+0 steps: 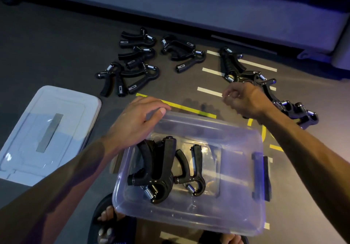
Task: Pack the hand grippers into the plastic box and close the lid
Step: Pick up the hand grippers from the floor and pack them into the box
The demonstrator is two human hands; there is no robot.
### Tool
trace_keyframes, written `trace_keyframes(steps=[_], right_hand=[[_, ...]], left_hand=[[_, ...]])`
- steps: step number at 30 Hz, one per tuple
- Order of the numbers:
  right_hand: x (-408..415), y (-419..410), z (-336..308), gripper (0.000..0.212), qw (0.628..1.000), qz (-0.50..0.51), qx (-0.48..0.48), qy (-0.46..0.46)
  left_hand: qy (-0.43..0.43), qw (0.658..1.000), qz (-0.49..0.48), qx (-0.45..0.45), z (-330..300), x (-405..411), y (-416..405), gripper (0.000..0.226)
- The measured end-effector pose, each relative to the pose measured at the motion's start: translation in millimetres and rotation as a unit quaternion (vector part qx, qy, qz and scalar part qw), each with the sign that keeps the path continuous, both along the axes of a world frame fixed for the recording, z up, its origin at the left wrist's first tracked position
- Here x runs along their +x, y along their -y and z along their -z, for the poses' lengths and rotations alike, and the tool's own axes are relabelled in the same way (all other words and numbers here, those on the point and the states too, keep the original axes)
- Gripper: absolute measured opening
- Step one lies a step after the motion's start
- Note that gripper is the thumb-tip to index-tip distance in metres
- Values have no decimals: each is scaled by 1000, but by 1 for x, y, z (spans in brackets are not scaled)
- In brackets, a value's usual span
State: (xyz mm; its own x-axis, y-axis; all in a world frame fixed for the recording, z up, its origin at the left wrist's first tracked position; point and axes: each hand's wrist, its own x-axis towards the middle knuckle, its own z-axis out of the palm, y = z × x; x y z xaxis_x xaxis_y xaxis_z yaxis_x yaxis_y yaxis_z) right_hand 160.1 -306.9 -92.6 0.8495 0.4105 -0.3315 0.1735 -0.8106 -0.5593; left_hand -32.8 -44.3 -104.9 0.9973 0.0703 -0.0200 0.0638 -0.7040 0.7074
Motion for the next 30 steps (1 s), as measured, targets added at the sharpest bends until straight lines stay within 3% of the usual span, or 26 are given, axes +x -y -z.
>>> trace_keyframes(steps=[1, 5, 7, 10, 15, 23, 30], right_hand=[[12, 5, 15, 5, 998, -12, -56, 14], [50, 20, 57, 49, 973, -10, -229, 10], [57, 20, 69, 59, 967, -13, -254, -33], [58, 17, 82, 45, 975, 24, -207, -82], [62, 17, 86, 33, 978, 60, -194, -39], [38, 2, 45, 20, 994, 37, 1, 105], [-24, -31, -53, 13, 959, 51, 248, 126]], left_hand=[[-2, 1000, 7, -1, 1, 2, -1, 31], [-9, 1000, 26, -8, 3, 9, -3, 32], [-19, 999, 29, -12, 3, 12, -4, 33], [-29, 999, 26, -22, 3, 12, -4, 33], [-29, 999, 16, -30, 4, 12, -3, 32], [-12, 1000, 15, -12, -2, 8, -2, 33], [37, 999, -39, -6, -22, -7, 5, 27]])
